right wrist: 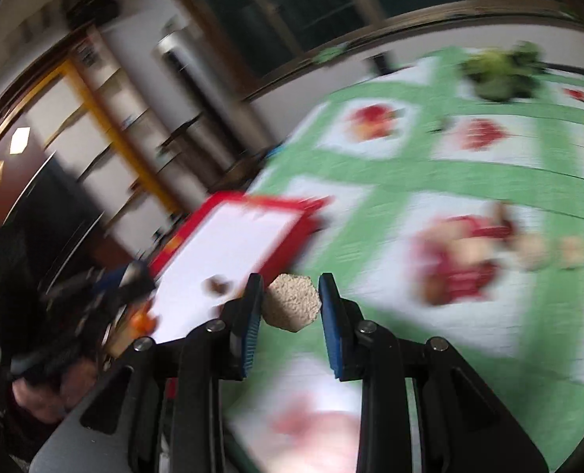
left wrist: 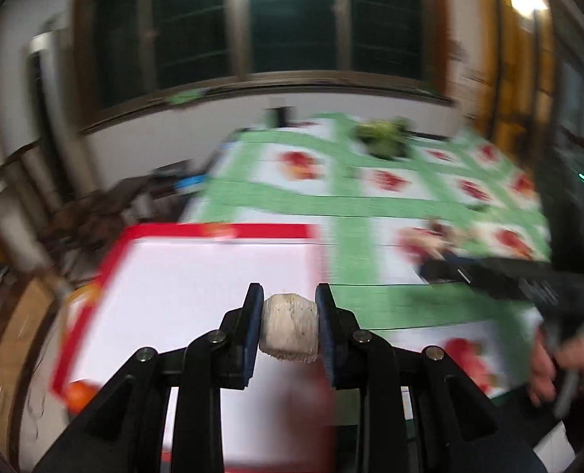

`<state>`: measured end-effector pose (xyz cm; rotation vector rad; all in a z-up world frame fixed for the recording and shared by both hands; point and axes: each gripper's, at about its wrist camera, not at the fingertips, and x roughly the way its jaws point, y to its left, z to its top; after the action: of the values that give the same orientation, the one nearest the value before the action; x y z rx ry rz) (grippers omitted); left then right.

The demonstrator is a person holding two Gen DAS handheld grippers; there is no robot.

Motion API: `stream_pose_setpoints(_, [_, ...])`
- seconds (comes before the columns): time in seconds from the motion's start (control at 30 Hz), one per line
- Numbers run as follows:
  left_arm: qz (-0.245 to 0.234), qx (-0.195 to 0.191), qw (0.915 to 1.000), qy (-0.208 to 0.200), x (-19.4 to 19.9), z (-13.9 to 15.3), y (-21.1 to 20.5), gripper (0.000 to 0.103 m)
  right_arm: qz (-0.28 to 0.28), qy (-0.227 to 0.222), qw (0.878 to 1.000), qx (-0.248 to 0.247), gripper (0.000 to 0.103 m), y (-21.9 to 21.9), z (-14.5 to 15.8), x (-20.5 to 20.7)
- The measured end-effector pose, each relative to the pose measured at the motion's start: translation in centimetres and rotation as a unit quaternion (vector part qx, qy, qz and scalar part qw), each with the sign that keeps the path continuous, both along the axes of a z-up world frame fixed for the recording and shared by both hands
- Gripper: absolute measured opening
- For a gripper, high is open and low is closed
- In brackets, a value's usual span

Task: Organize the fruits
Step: 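Carry the beige piece into the red tray while the left tool drops a beige cylinder there, then move both open tools back over the foods on the table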

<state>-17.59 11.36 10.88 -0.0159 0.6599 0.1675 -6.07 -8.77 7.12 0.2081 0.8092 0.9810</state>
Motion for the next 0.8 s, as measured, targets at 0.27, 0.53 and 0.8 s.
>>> stream_pose_setpoints(0.27, [0.086,-0.029,0.9954,0.031,-1.3,-2.9,6.7,0.026,0.106,-0.032,0.993,-0.040,0.031,9.1,-0.7,-5.7])
stream_pose_setpoints(0.53, [0.117,-0.025,0.9924,0.029,-1.3,-3.1,7.8,0.070,0.128,0.006,0.990,-0.050,0.057,11.6,-2.3,-6.1])
stream_pose_setpoints(0.8, [0.043,-0.025,0.9987,-0.011,-0.4,-0.8,3.6,0.076,0.006,-0.037,0.999,-0.021,0.060,2.9,-0.7,-1.8])
